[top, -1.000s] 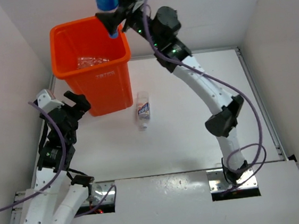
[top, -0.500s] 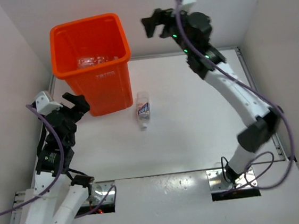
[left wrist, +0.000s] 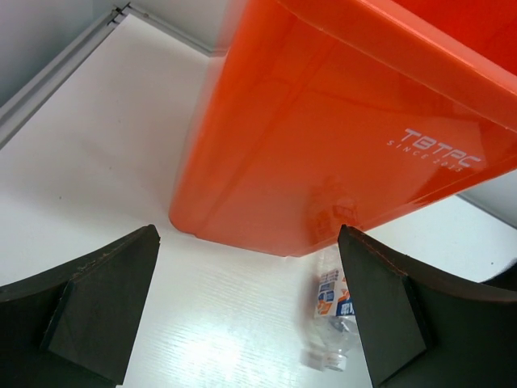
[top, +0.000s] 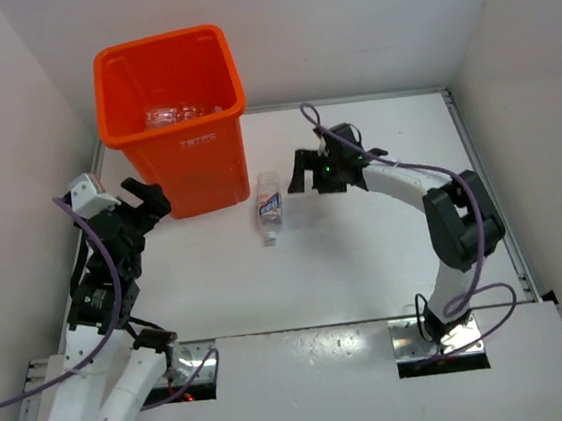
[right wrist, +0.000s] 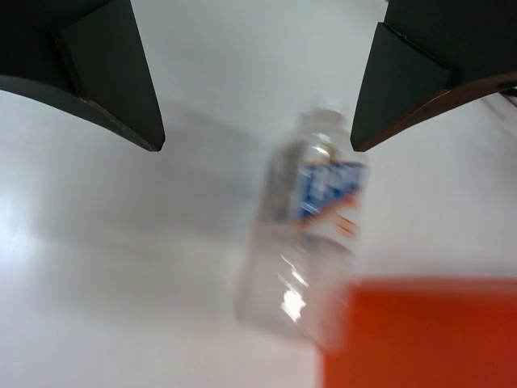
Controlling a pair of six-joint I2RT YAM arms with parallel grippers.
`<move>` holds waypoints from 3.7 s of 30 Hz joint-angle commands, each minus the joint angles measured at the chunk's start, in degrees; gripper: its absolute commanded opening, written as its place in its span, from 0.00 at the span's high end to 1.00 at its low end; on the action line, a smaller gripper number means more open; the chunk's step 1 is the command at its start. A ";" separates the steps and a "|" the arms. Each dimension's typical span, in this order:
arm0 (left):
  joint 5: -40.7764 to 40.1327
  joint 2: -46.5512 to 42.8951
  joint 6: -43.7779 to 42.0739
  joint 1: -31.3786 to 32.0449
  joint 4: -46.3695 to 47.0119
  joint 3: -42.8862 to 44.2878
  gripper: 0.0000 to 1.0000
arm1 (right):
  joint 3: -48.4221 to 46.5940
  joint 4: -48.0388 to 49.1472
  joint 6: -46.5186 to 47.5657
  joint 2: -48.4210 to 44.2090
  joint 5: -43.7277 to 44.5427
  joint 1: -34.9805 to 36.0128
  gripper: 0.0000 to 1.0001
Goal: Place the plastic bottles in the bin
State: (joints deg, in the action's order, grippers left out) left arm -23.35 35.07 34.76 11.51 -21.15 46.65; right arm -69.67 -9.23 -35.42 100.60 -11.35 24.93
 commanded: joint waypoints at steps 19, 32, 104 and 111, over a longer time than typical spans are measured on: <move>-2.84 2.11 -1.54 -0.87 -1.35 -2.97 0.00 | -18.30 -2.80 -3.78 24.55 -7.28 6.36 0.00; -3.36 4.31 -4.09 -1.40 -0.83 -2.88 0.00 | -18.14 -9.49 -1.67 27.21 1.77 6.63 0.34; -9.88 13.89 4.44 -1.93 12.87 -15.88 0.00 | 28.88 -1.67 37.88 -42.68 31.92 -1.81 0.00; -8.11 14.41 5.49 -1.93 14.12 -18.00 0.00 | 28.63 -5.41 31.48 -43.91 28.16 -5.84 0.00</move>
State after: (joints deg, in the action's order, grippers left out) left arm -32.32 49.41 39.51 10.07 -10.52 28.84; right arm -38.89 -13.93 0.56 57.91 18.65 21.69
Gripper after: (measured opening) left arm 1.000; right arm 0.996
